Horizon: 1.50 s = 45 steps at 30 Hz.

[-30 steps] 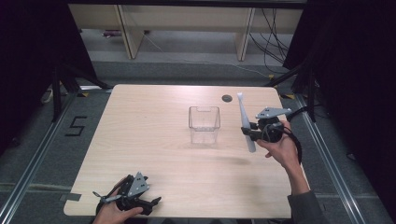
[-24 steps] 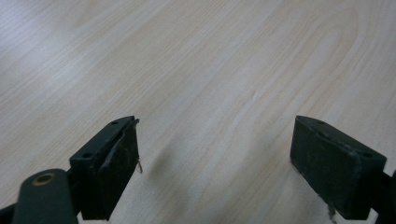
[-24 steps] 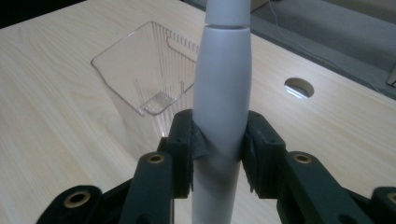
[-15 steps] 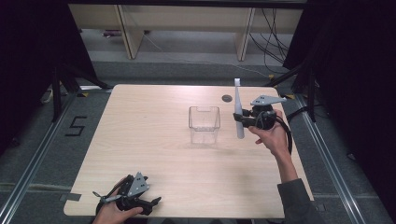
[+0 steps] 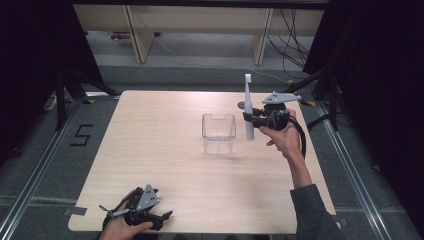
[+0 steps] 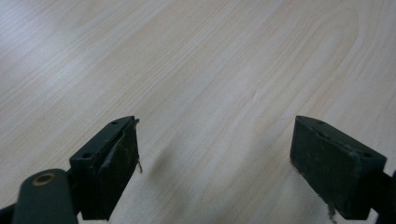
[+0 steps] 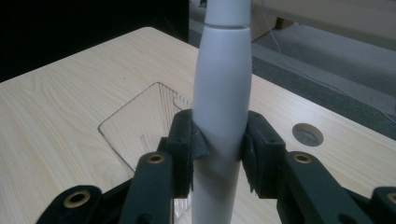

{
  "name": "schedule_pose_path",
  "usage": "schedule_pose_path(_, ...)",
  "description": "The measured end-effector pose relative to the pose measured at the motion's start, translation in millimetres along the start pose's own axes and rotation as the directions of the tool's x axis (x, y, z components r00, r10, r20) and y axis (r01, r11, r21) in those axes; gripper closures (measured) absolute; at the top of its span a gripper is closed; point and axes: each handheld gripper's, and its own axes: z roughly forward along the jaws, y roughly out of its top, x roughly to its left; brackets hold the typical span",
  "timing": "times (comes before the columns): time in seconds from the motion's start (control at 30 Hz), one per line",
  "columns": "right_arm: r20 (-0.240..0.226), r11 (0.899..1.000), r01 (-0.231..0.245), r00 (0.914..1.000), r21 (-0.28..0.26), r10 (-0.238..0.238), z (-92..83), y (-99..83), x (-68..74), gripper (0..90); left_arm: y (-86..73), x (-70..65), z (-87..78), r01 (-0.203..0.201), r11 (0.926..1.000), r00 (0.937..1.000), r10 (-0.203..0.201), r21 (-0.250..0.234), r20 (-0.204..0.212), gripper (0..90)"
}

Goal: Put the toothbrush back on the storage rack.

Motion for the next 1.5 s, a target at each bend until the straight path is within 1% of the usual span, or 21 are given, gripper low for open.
schedule_pose_path(0.07, -0.019, 1.000, -0.012, 0.9997, 0.007, 0.013, 1.1, 3.4, 1.8, 67.0, 0.2, -0.1, 0.1, 0.002, 1.0000, 1.0000, -0.002, -0.002, -0.005, 15.1)
schedule_pose_path(0.13, -0.014, 1.000, -0.003, 0.9999, -0.006, 0.003, 3.2, 6.5, 3.1, 67.0, -0.2, -0.7, 0.4, 0.011, 0.9999, 0.9999, -0.011, -0.005, -0.003, 15.1)
schedule_pose_path(0.23, -0.022, 1.000, -0.007, 0.9997, -0.005, 0.007, 3.8, 10.2, 3.5, 67.0, 0.2, 0.5, -0.4, -0.008, 1.0000, 1.0000, 0.008, 0.005, 0.000, 15.1)
schedule_pose_path(0.3, -0.024, 1.000, -0.003, 0.9997, -0.010, 0.003, 5.7, 13.7, 4.2, 67.0, 0.0, -0.6, 0.3, 0.010, 0.9999, 0.9999, -0.010, -0.005, -0.004, 15.1)
schedule_pose_path(0.33, -0.025, 1.000, -0.012, 0.9996, -0.016, 0.012, 6.6, 15.4, 5.0, 67.0, 0.1, 0.6, -0.3, -0.007, 1.0000, 1.0000, 0.007, 0.004, -0.005, 15.1)
schedule_pose_path(0.4, -0.033, 1.000, 0.008, 0.9994, -0.013, -0.008, 7.2, 20.3, 5.1, 67.0, 0.1, 0.5, -0.3, -0.005, 1.0000, 1.0000, 0.005, 0.003, -0.005, 15.1)
schedule_pose_path(0.43, -0.044, 1.000, 0.002, 0.9990, -0.022, -0.003, 8.4, 21.5, 5.4, 67.0, 0.2, 0.6, -0.5, -0.006, 1.0000, 1.0000, 0.006, 0.002, -0.006, 15.1)
schedule_pose_path(0.6, -0.043, 1.000, 0.003, 0.9991, -0.015, -0.004, 11.8, 31.6, 7.0, 67.0, 0.2, 0.5, -0.2, -0.006, 1.0000, 1.0000, 0.006, 0.002, -0.004, 15.1)
schedule_pose_path(0.63, -0.045, 1.000, -0.009, 0.9989, -0.018, 0.008, 13.2, 33.2, 8.2, 67.0, 0.2, 0.5, -0.2, -0.006, 1.0000, 1.0000, 0.006, 0.002, -0.004, 15.1)
schedule_pose_path(0.67, -0.046, 1.000, 0.016, 0.9988, -0.020, -0.017, 14.2, 35.0, 7.3, 67.0, 0.2, 0.4, -0.2, -0.004, 1.0000, 1.0000, 0.004, 0.002, -0.005, 15.1)
schedule_pose_path(0.73, -0.054, 1.000, 0.003, 0.9985, -0.009, -0.003, 15.7, 37.9, 10.8, 67.0, 0.1, 0.3, 0.0, 0.002, 1.0000, 1.0000, -0.002, -0.003, -0.006, 15.1)
schedule_pose_path(0.77, -0.062, 1.000, 0.009, 0.9980, -0.025, -0.011, 18.6, 38.9, 12.2, 67.0, 0.1, 0.3, 0.0, 0.002, 1.0000, 1.0000, -0.002, -0.003, -0.006, 15.1)
schedule_pose_path(0.8, -0.062, 1.000, 0.021, 0.9978, -0.015, -0.021, 18.9, 40.7, 13.6, 67.0, 0.1, 0.8, -0.3, -0.008, 1.0000, 1.0000, 0.008, 0.004, -0.002, 15.1)
schedule_pose_path(0.9, -0.068, 1.000, 0.016, 0.9975, -0.025, -0.017, 22.8, 43.1, 19.4, 67.0, 0.1, 0.6, -0.2, -0.007, 1.0000, 1.0000, 0.007, 0.004, -0.001, 15.1)
schedule_pose_path(1.0, -0.079, 0.999, 0.039, 0.9961, -0.012, -0.040, 29.3, 47.2, 24.9, 67.0, 0.2, 1.0, -0.6, -0.012, 0.9999, 0.9999, 0.012, 0.008, -0.004, 15.1)
schedule_pose_path(1.07, -0.088, 0.999, 0.047, 0.9950, -0.004, -0.047, 37.0, 49.6, 30.3, 67.0, 0.1, 0.5, -0.3, 0.003, 1.0000, 1.0000, -0.003, -0.006, -0.003, 15.1)
schedule_pose_path(1.13, -0.098, 0.999, 0.034, 0.9947, 0.009, -0.033, 42.8, 49.9, 34.2, 67.0, 0.1, 0.5, -0.3, 0.004, 1.0000, 1.0000, -0.004, -0.006, -0.004, 15.1)
schedule_pose_path(1.2, -0.109, 0.999, 0.047, 0.9930, 0.021, -0.044, 48.2, 49.7, 35.4, 67.0, 0.3, 0.8, -0.7, -0.005, 1.0000, 1.0000, 0.005, -0.003, 0.002, 15.1)
schedule_pose_path(1.23, -0.111, 0.999, 0.044, 0.9930, 0.023, -0.041, 50.2, 49.3, 36.1, 67.0, 0.1, 0.0, -0.2, 0.007, 0.9999, 1.0000, -0.007, -0.009, 0.002, 15.1)
schedule_pose_path(1.3, -0.103, 0.998, 0.051, 0.9935, 0.032, -0.047, 52.5, 48.7, 36.0, 67.0, 0.1, 0.4, -0.3, 0.003, 1.0000, 1.0000, -0.003, -0.006, -0.002, 15.1)
schedule_pose_path(1.5, -0.107, 0.997, 0.035, 0.9938, 0.066, -0.028, 63.4, 45.1, 37.8, 67.0, 0.3, 0.2, -0.1, 0.004, 0.9999, 1.0000, -0.004, -0.011, 0.001, 15.1)
